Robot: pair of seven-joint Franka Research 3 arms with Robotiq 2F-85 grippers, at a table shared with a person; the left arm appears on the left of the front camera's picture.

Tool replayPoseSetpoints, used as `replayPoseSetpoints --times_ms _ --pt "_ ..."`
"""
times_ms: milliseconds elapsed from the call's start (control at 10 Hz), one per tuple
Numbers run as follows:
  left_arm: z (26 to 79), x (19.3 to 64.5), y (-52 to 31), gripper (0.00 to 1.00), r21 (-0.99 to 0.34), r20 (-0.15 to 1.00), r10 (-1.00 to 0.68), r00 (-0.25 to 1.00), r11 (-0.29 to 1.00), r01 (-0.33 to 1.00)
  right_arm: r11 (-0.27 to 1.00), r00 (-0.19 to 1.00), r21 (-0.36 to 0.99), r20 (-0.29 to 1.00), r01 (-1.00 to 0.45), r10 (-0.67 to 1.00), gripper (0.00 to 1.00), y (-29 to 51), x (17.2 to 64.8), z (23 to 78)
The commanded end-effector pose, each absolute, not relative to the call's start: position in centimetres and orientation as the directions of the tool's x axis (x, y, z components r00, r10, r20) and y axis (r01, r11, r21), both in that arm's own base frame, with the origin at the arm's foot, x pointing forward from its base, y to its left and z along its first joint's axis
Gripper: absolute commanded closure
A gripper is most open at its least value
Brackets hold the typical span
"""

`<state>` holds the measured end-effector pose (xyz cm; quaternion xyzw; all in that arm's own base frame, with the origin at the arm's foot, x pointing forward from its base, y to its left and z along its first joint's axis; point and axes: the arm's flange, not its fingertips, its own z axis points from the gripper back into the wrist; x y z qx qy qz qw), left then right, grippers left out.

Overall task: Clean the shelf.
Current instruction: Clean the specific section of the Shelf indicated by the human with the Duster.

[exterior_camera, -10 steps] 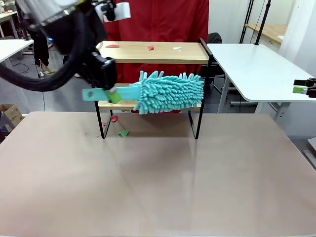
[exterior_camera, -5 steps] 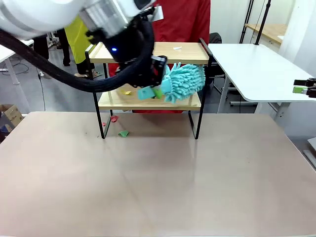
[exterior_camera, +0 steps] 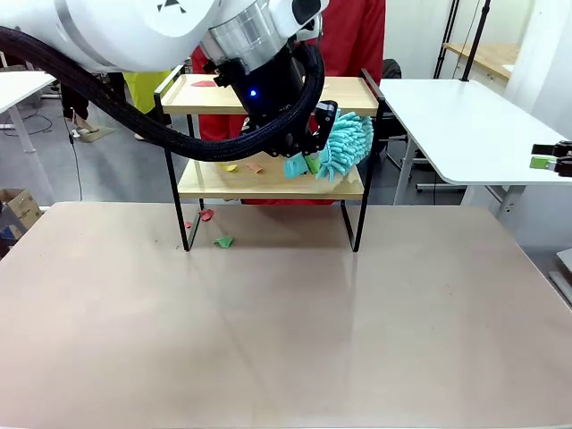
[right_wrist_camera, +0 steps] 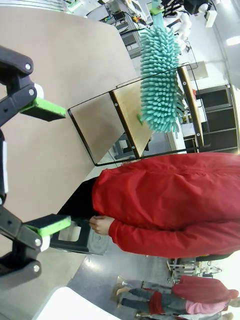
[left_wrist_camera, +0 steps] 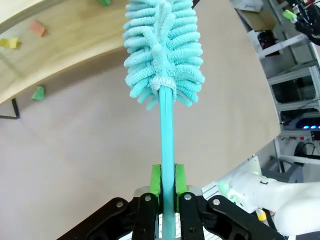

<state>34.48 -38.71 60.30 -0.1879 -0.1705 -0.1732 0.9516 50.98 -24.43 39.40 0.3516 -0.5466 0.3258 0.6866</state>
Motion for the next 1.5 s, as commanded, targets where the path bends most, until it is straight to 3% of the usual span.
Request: replayPoseSetpoints --times_ms 0,200,400,900,1400 --pt "60.8 34.5 -39.7 0.87 -0.263 0.381 -0.133 0.915 0.933 0.246 0.539 0.185 0.123 0.981 -0.833 0.063 0.0 -24.2 50.9 39.7" --pt "60.4 34.4 -43.2 0.87 -0.215 0.418 -0.047 0.907 0.965 0.149 0.539 0.185 0.123 0.981 -0.833 0.063 0.0 -24.2 50.9 39.7" --pt "59.7 35.2 -44.9 0.87 -0.261 0.44 0.019 0.898 0.959 0.107 0.539 0.185 0.123 0.981 -0.833 0.063 0.0 -24.2 50.9 39.7" --pt "56.5 36.8 -48.9 0.87 -0.272 0.484 0.034 0.874 0.956 0.113 0.539 0.185 0.123 0.981 -0.833 0.063 0.0 -24.2 50.9 39.7" --pt "51.5 36.4 -50.4 0.87 -0.285 0.46 0.128 0.879 0.959 0.009 0.539 0.185 0.123 0.981 -0.833 0.063 0.0 -24.2 50.9 39.7"
